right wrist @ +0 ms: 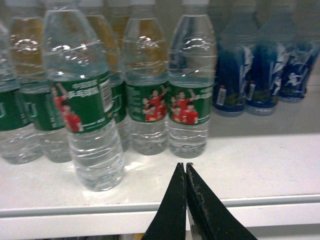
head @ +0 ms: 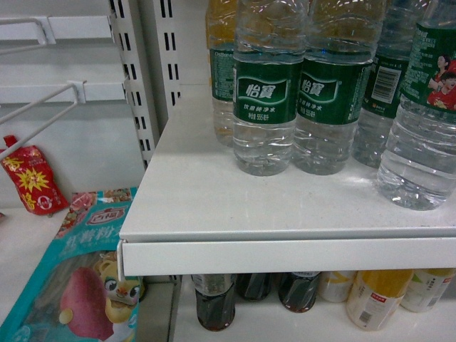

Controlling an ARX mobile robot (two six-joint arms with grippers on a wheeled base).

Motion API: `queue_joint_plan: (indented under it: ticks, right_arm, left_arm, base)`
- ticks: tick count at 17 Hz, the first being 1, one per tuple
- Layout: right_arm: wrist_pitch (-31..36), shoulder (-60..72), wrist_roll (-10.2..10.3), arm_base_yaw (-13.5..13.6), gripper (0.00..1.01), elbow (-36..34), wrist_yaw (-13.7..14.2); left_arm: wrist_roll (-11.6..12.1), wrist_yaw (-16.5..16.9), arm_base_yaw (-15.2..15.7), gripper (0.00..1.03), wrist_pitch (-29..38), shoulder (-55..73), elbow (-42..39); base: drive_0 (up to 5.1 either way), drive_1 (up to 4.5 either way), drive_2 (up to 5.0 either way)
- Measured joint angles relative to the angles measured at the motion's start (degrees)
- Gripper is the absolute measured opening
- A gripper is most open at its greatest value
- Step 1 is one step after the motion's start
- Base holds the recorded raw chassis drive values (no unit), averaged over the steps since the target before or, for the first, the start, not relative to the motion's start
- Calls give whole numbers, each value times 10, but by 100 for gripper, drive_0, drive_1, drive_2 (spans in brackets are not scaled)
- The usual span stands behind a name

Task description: Move water from second to third shelf

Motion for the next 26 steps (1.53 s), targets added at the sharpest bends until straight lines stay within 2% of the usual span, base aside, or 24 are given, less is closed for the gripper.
queue_joint_plan:
  ticks: [1, 8, 11, 13, 22, 23, 26]
  right_arm:
    - [-4, -12, 0, 5, 2, -11, -11]
    - [-29, -79, 0, 4, 2, -48, -10]
    - [-102, -132, 0, 4, 2, -51, -11]
    - [-115, -156, 0, 4, 2, -58, -10]
    - [-113, -187, -2, 4, 2, -69, -10]
    - [-113, -187, -2, 4, 12, -69, -10]
    - [-113, -187, -2, 4, 50, -69, -10]
  left_arm:
    - [0, 0, 0, 98, 0, 0, 0]
    - [0, 0, 0, 98, 0, 0, 0]
    - [0, 1, 0, 98, 0, 0, 0]
    - [0, 0, 0, 98, 0, 0, 0]
    - [0, 0, 0, 98, 0, 0, 0]
    - [0, 0, 0, 98, 0, 0, 0]
    - [0, 0, 0, 98, 0, 0, 0]
  base:
    - [0, 0, 0]
    - [0, 0, 0]
    - [0, 0, 0]
    - [0, 0, 0]
    - [0, 0, 0]
    - [0, 0, 0]
    - [0, 0, 0]
